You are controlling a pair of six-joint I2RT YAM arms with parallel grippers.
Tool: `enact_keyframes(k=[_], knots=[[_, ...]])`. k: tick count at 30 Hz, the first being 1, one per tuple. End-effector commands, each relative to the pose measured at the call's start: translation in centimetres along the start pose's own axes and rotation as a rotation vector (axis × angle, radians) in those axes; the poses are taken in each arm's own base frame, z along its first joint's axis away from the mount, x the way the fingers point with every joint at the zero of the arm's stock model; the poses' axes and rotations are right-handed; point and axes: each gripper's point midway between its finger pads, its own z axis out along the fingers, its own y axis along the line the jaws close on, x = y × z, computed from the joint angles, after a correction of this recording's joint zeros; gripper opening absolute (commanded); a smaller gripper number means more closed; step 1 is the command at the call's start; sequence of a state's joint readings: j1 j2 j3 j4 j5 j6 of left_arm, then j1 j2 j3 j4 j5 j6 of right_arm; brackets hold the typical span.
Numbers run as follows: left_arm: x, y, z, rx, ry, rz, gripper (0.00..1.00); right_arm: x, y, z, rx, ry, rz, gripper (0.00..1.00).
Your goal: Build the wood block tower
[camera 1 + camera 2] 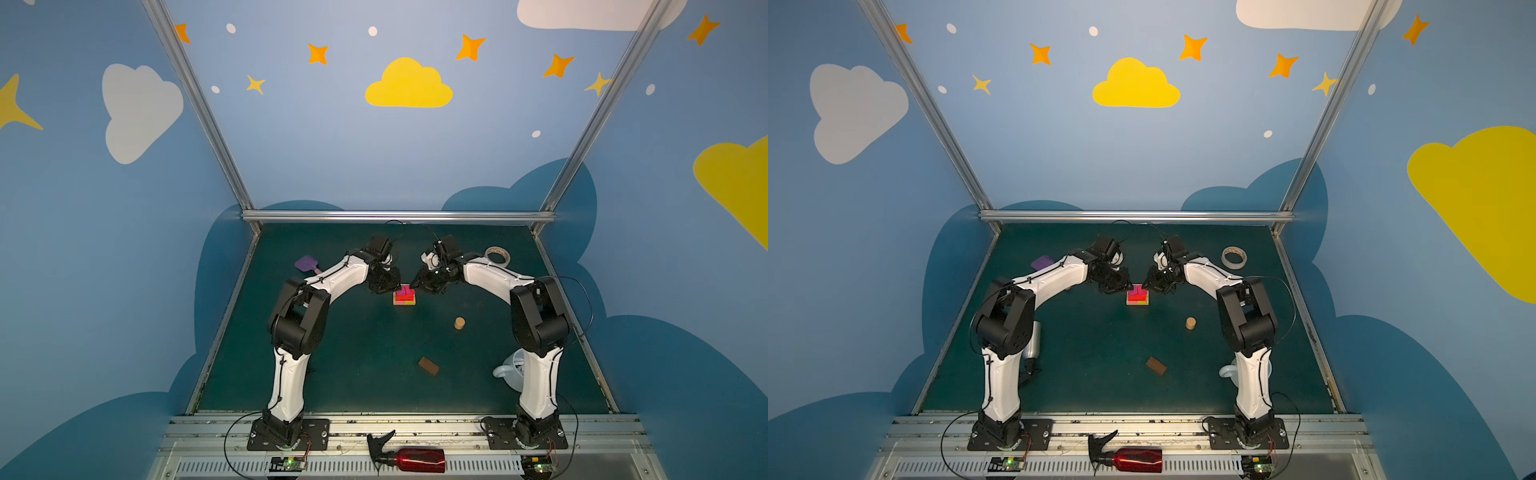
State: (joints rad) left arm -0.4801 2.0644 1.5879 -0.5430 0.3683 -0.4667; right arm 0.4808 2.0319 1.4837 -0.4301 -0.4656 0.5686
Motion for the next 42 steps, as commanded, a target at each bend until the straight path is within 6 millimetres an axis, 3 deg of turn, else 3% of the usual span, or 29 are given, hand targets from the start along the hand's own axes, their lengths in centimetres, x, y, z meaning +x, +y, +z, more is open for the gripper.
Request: enact_keyframes(k=[1,42], knots=[[-0.27,0.15,0.02,-0.016,0.003,0.009,0.27,-0.66,0.86,0.04,-0.021,-0.014,-0.013,0.28],[-0.57,-0.02,0.42,-0.011,0.014,0.012,0.26,-0.38,1.12,0.21,-0.016,-0.009,-0.018,0.23]])
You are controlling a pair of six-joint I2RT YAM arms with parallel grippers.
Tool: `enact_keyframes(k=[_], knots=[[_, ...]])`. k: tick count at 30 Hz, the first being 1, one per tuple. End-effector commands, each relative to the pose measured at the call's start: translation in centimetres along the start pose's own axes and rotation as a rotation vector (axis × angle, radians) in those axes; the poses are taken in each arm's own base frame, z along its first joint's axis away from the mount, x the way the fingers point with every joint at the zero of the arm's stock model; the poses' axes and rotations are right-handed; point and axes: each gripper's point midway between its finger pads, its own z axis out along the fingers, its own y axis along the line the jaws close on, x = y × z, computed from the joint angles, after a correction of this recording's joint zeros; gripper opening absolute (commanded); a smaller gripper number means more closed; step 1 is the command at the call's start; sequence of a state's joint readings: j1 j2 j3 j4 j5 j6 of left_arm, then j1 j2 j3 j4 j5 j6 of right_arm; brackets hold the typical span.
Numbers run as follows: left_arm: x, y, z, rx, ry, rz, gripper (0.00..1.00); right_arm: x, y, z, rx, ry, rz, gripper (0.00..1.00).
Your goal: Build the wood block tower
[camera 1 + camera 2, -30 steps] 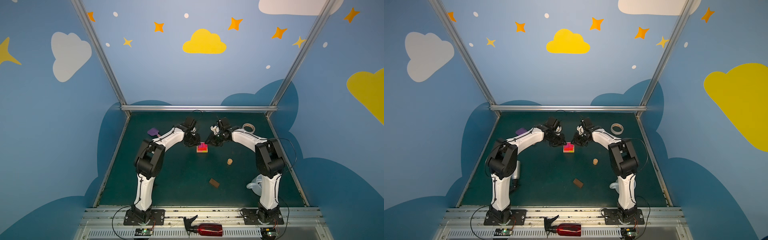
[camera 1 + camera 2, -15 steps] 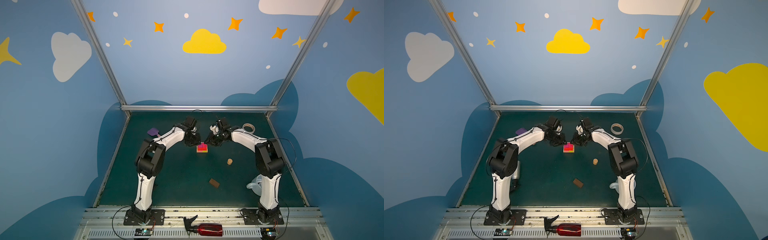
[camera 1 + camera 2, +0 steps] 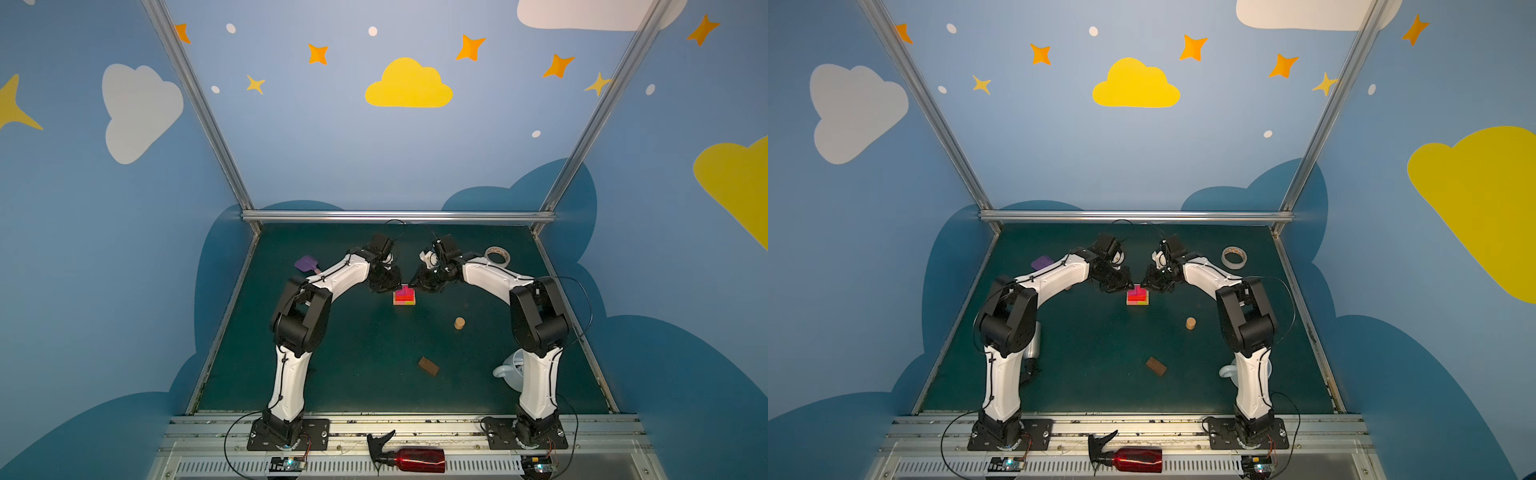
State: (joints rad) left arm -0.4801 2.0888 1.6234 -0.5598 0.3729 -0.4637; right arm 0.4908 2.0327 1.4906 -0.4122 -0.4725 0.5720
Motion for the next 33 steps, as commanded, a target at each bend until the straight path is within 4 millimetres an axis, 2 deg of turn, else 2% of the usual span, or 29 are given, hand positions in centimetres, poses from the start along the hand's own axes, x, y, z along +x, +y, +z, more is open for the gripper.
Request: enact_keyframes(k=[1,33], knots=[[-0.23,0.19,0.13,-0.012,0.008,0.010,0.26,-0.19,0.23,0.11,0.005,-0.001,-0.002,0.23],[-0.69,0.25,0.08,-0.031,0.002,0.018,0.28,0.07,-0.11,-0.33,0.027,-0.008,0.004,0.24]])
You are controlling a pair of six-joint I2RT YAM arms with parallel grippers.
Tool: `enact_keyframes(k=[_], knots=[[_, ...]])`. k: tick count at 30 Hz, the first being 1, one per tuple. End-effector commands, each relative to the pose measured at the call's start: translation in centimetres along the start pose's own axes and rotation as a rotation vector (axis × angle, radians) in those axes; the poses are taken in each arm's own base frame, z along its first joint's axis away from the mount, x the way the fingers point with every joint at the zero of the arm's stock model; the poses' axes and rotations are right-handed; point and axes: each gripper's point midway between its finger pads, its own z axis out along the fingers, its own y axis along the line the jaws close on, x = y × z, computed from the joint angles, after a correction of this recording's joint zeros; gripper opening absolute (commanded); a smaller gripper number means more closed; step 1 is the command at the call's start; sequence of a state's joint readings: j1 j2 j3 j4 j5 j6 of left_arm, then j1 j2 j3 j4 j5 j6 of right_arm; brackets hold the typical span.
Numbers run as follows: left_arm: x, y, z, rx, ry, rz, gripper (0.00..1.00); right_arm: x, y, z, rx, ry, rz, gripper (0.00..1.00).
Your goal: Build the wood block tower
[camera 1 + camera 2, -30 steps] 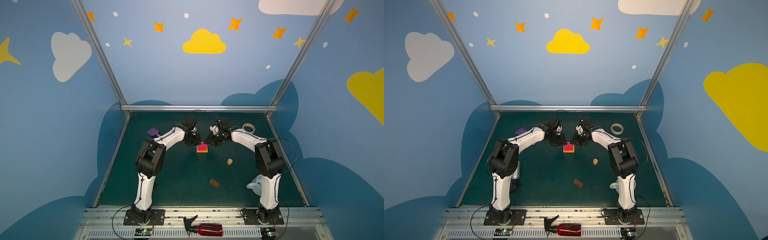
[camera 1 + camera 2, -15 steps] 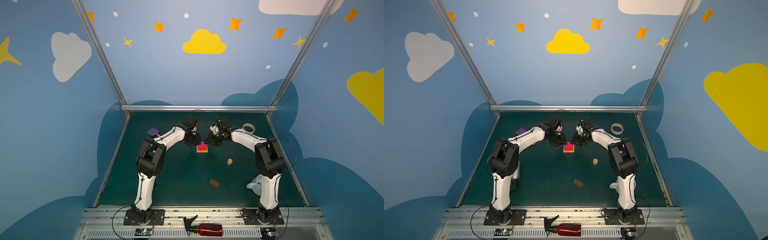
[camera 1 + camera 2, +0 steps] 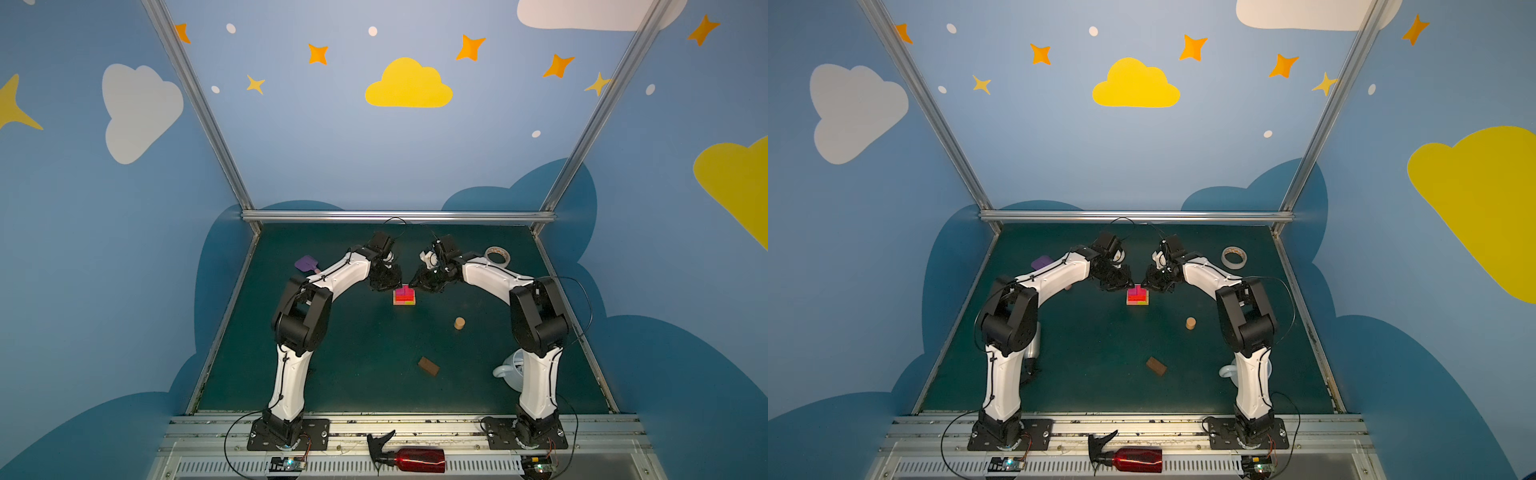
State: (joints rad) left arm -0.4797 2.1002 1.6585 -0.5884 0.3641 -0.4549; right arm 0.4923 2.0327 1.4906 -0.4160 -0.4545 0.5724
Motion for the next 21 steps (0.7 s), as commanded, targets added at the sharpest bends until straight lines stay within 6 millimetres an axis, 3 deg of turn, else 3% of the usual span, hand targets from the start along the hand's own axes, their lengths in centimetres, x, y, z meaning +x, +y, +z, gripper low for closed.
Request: enact_keyframes(k=[1,12,17,21], knots=[[-0.3,0.4,0.3,-0.022,0.005,0.010,0.29,0.2,0.1,-0.4,0.013,-0.001,0.004,0.25],[-1.5,0.4,-1.8,-0.032,-0.048,0.025,0.60,-0.1,0.7,-2.6,0.023,-0.050,0.002,0.47],[-2.1,0.0,-4.5,-0.042,-0.104,0.058,0.66,-0.1,1.4,-4.7,0.016,-0.093,-0.012,0.55],[-2.1,-0.4,-7.8,-0.064,-0.158,0.108,0.69,0.1,1.9,-6.9,0.004,-0.131,-0.026,0.57]])
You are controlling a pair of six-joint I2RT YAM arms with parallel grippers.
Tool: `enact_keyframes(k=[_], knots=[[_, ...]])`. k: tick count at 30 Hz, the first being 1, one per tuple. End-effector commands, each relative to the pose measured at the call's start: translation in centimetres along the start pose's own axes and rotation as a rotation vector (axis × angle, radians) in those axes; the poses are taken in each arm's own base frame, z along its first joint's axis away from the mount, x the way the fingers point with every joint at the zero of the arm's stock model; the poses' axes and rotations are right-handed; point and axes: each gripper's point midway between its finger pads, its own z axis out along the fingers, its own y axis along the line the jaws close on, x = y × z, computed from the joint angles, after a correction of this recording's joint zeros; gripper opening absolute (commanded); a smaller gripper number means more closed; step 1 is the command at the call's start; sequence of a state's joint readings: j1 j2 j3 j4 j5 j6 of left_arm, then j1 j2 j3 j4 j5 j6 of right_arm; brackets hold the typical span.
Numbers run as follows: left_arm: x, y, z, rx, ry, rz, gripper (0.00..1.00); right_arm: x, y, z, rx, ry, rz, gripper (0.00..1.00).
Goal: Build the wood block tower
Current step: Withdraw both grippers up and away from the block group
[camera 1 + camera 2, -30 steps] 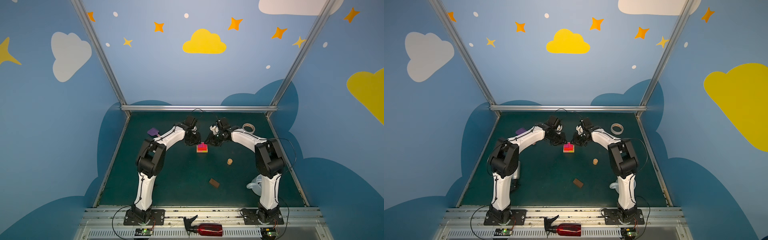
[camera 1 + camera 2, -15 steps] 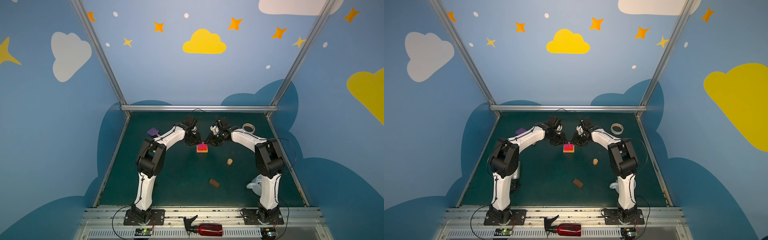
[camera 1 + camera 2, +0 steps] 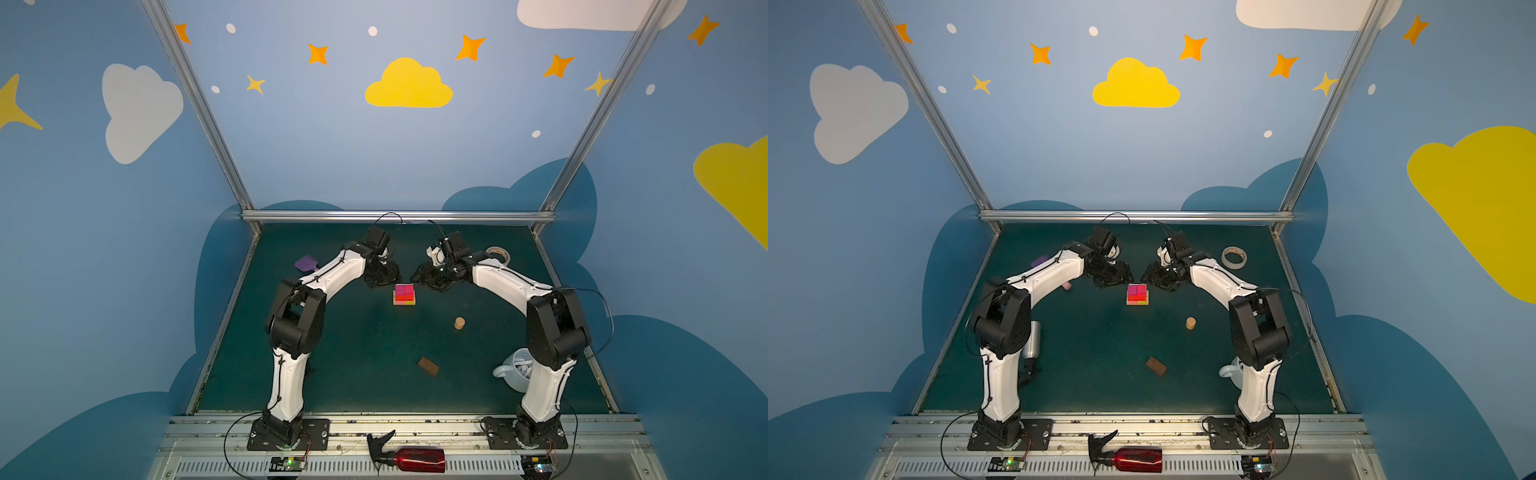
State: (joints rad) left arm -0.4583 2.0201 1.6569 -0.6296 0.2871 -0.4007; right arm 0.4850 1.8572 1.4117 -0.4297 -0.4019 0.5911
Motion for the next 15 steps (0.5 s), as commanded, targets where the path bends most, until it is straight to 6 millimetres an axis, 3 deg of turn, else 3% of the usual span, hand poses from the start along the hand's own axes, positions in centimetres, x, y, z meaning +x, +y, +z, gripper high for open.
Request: enact_keyframes(k=[1,7,11,15], knots=[[-0.9,-0.8,-5.1,-0.011,-0.089,0.074,0.68,-0.1,0.3,-2.5,0.000,-0.046,-0.015,0.57],[1.8,-2.0,-9.9,0.023,-0.121,0.246,0.68,-0.3,-0.3,-6.4,-0.013,-0.126,-0.021,0.59],[4.7,-2.3,-11.0,-0.043,-0.097,0.365,0.68,-0.5,0.1,-8.5,-0.039,-0.184,-0.043,0.63],[8.6,-4.1,-11.1,-0.062,-0.056,0.479,0.68,-0.8,0.1,-9.6,-0.050,-0.222,-0.044,0.64]])
